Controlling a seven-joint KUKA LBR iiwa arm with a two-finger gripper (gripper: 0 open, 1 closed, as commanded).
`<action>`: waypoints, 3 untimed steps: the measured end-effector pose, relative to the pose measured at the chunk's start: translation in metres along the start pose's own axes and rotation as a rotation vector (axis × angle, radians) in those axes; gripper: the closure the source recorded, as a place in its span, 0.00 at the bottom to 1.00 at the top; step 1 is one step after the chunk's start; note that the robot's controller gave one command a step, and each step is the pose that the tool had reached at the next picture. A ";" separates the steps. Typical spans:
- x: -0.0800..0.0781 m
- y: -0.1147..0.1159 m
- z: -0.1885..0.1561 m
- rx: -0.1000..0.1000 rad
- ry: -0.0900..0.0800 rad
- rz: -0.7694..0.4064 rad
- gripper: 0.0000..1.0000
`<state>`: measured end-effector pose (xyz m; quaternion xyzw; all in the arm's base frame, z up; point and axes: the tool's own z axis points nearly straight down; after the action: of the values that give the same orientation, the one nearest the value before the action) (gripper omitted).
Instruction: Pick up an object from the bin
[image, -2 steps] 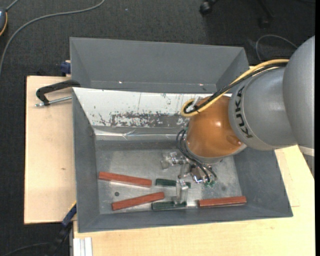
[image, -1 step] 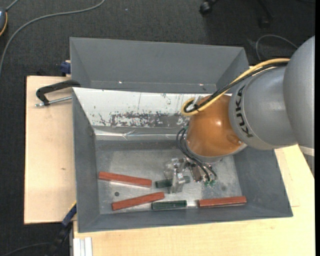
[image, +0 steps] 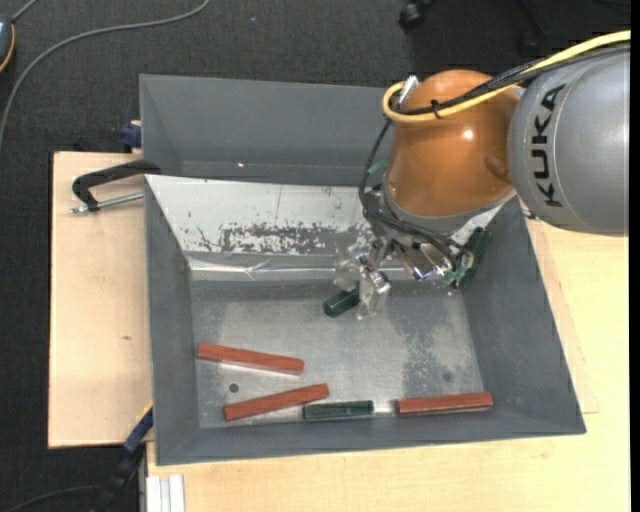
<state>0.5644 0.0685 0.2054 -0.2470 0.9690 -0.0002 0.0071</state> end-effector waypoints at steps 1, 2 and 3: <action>-0.005 0.022 0.110 -0.009 0.014 -0.421 1.00; -0.016 0.030 0.019 -0.001 -0.001 -0.429 1.00; 0.039 0.044 0.116 -0.014 0.015 -0.653 1.00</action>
Offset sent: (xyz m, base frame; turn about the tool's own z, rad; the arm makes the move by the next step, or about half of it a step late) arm -0.0039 0.0207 -0.1091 -0.4226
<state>0.5109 0.0888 0.0889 -0.5447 0.8386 0.0022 -0.0022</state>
